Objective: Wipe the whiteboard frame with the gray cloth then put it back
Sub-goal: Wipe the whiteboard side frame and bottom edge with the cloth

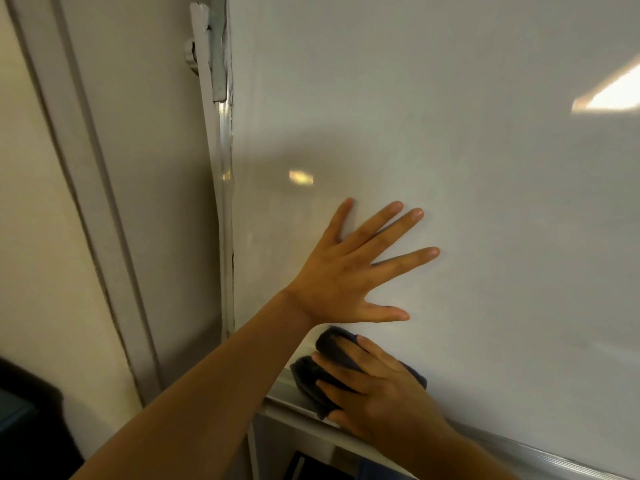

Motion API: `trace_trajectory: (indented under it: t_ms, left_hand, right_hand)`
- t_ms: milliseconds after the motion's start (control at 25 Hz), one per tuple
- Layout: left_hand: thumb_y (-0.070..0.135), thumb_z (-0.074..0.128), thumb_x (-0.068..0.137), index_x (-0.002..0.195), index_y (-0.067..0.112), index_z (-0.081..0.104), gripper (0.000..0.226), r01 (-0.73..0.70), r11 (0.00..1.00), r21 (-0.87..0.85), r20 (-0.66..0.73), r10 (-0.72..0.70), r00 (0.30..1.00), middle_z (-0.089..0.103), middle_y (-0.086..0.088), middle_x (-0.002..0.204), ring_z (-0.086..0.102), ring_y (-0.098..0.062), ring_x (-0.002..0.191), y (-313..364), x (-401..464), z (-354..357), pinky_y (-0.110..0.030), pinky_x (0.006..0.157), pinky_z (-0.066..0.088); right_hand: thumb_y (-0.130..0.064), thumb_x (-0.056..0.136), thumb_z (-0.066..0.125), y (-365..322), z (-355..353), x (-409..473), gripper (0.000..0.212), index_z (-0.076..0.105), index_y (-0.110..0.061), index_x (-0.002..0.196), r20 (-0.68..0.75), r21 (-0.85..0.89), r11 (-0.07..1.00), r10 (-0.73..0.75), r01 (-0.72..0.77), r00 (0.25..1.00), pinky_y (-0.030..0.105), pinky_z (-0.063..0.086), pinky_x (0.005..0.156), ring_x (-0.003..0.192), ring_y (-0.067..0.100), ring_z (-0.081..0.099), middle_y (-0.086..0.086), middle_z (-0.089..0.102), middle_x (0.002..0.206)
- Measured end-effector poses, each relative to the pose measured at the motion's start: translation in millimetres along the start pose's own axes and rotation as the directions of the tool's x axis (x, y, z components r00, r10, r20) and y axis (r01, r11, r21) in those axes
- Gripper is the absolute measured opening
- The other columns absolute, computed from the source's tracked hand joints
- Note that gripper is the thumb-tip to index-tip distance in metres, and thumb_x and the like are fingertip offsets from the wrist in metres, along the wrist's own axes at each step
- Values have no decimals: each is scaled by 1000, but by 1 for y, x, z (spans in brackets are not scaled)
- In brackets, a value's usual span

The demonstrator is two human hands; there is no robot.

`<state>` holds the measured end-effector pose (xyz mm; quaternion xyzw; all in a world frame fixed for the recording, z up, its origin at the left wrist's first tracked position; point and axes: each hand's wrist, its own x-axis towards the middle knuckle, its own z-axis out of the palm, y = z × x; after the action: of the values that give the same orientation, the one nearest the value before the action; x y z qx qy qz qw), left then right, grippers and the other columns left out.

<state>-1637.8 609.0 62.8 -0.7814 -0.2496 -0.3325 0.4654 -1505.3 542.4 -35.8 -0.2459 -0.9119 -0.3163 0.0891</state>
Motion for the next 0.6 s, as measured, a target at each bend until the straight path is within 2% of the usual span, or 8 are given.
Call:
trace_trajectory:
  t_ms: [40, 120, 280, 400, 480, 560, 600]
  left_hand:
    - [73, 42, 82, 143, 30, 34, 75, -3, 1000, -5, -3, 3, 1000, 24, -9, 152, 19, -28, 143, -1, 0, 0, -60, 114, 10]
    - [72, 42, 83, 142, 30, 35, 73, -7, 1000, -5, -4, 7, 1000, 25, -9, 152, 20, -27, 143, -2, 0, 0, -58, 114, 10]
    - [71, 42, 83, 143, 30, 34, 73, -3, 1000, -4, 13, 3, 1000, 23, -8, 152, 18, -26, 144, -2, -1, 0, -57, 115, 8]
    - [71, 43, 83, 144, 30, 30, 75, 3, 1000, -18, 38, -2, 999, 22, -8, 154, 15, -27, 145, 3, 3, -1, -58, 115, 8]
    - [70, 43, 83, 145, 30, 28, 75, 11, 1000, -23, 65, -10, 998, 21, -8, 155, 13, -28, 145, 6, 4, -3, -58, 116, 7]
    - [69, 43, 84, 145, 30, 27, 75, 27, 999, -24, 99, -25, 995, 19, -8, 156, 11, -28, 146, 9, 3, -6, -58, 116, 6]
    - [69, 43, 84, 146, 30, 26, 75, 38, 999, -25, 114, -35, 993, 17, -8, 156, 11, -29, 146, 12, 3, -7, -58, 116, 6]
  right_hand:
    - [-56, 62, 74, -3, 5, 8, 62, 57, -33, 117, 44, 0, 1000, -3, 3, 999, 40, 34, 101, 124, 20, 49, -9, 58, 129]
    - [-58, 59, 75, -7, 7, 21, 63, 58, -35, 115, 96, -3, 1000, 9, -8, 995, 41, 32, 103, 125, 20, 48, -10, 58, 129]
    - [-57, 66, 70, -6, 2, 23, 60, 56, -34, 120, 140, 5, 1000, 17, -18, 990, 38, 37, 103, 124, 19, 48, -10, 57, 130]
    - [-52, 78, 58, 6, -3, -3, 52, 53, -32, 125, 18, 79, 994, 69, -71, 997, 33, 42, 100, 126, 12, 45, -10, 53, 134]
    - [-49, 76, 56, 14, -9, -27, 43, 61, -33, 116, -48, 140, 987, 84, -77, 995, 30, 44, 98, 123, 10, 48, -11, 58, 128]
    - [-46, 85, 43, 25, -16, -54, 33, 64, -37, 110, -64, 114, 989, 98, -90, 993, 29, 45, 97, 119, 8, 50, -13, 62, 121]
    - [-43, 90, 35, 32, -20, -69, 35, 64, -38, 110, -71, 73, 993, 98, -93, 993, 31, 42, 100, 120, 9, 49, -12, 62, 122]
